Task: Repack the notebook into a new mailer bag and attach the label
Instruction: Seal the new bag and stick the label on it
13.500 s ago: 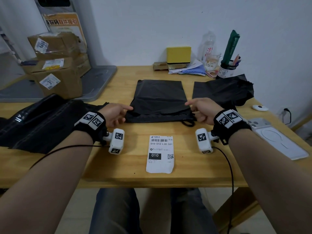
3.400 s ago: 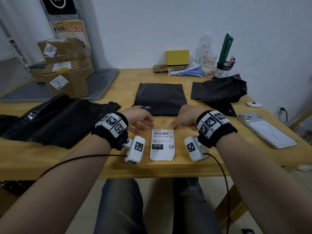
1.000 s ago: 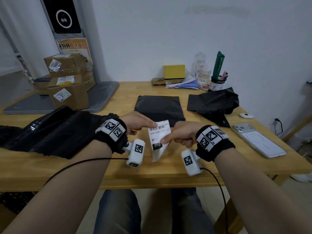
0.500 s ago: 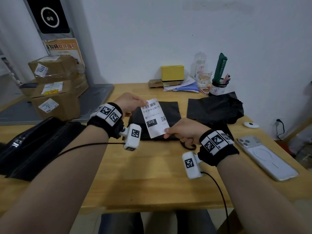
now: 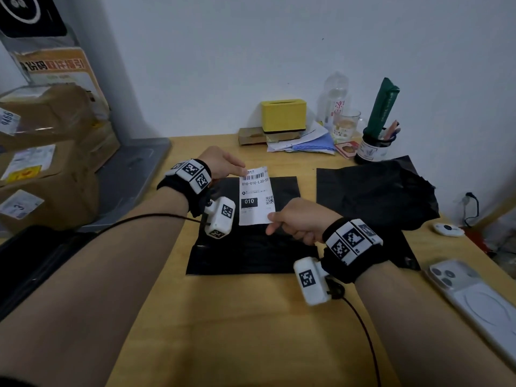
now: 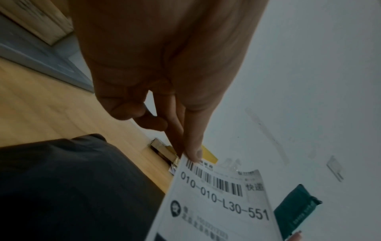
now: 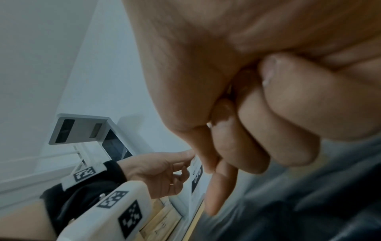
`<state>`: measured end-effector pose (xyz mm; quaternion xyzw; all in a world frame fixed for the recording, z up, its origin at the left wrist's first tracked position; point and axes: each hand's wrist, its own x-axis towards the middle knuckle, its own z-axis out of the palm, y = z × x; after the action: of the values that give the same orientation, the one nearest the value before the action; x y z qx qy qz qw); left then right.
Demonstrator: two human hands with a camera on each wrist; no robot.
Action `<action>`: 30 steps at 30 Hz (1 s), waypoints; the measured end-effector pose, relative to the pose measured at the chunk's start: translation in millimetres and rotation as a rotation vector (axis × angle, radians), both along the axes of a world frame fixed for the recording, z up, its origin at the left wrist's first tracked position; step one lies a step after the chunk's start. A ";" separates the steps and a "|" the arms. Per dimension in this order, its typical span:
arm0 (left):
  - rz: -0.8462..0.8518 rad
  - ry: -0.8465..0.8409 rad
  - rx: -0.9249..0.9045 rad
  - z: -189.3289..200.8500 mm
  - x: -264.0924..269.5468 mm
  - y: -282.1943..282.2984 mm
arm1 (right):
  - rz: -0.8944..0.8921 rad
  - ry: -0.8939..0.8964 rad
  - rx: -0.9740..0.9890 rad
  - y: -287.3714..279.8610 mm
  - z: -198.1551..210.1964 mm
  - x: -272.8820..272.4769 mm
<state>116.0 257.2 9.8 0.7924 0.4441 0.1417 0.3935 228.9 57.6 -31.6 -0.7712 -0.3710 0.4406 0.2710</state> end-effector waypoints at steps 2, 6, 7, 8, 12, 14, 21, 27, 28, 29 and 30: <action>-0.022 0.031 0.011 -6.9 5.0 7.8 | 0.020 -0.036 -0.034 10.5 -3.2 0.8; -0.040 0.062 0.007 -21.9 12.3 23.0 | 0.054 -0.051 -0.084 26.0 -8.5 2.1; -0.037 0.062 -0.001 -25.4 13.8 26.3 | 0.055 -0.046 -0.090 28.8 -9.2 3.1; -0.037 0.059 -0.006 -28.8 15.3 29.4 | 0.053 -0.043 -0.094 31.0 -9.6 4.2; -0.066 0.065 -0.023 -39.1 19.3 38.8 | 0.044 -0.018 -0.120 35.8 -10.5 9.4; -0.070 0.075 -0.025 -43.4 20.7 43.0 | 0.046 -0.008 -0.136 37.1 -11.5 10.7; -0.064 0.085 -0.036 -50.0 22.3 44.3 | 0.052 0.001 -0.180 39.9 -11.4 12.2; -0.056 0.085 -0.060 -54.0 21.1 47.1 | 0.045 -0.011 -0.216 42.8 -10.9 10.9; -0.053 0.084 -0.061 -54.7 20.7 47.7 | 0.046 -0.012 -0.224 43.9 -10.9 10.8; -0.050 0.081 -0.058 -55.5 20.2 48.2 | 0.047 -0.015 -0.233 44.9 -10.8 10.4; -0.047 0.079 -0.054 -56.1 19.9 48.8 | 0.048 -0.019 -0.240 45.7 -10.7 10.2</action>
<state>135.9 306.0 -46.3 0.7967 0.4441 0.0891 0.4003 239.2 103.3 -42.3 -0.7931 -0.3365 0.4810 0.1624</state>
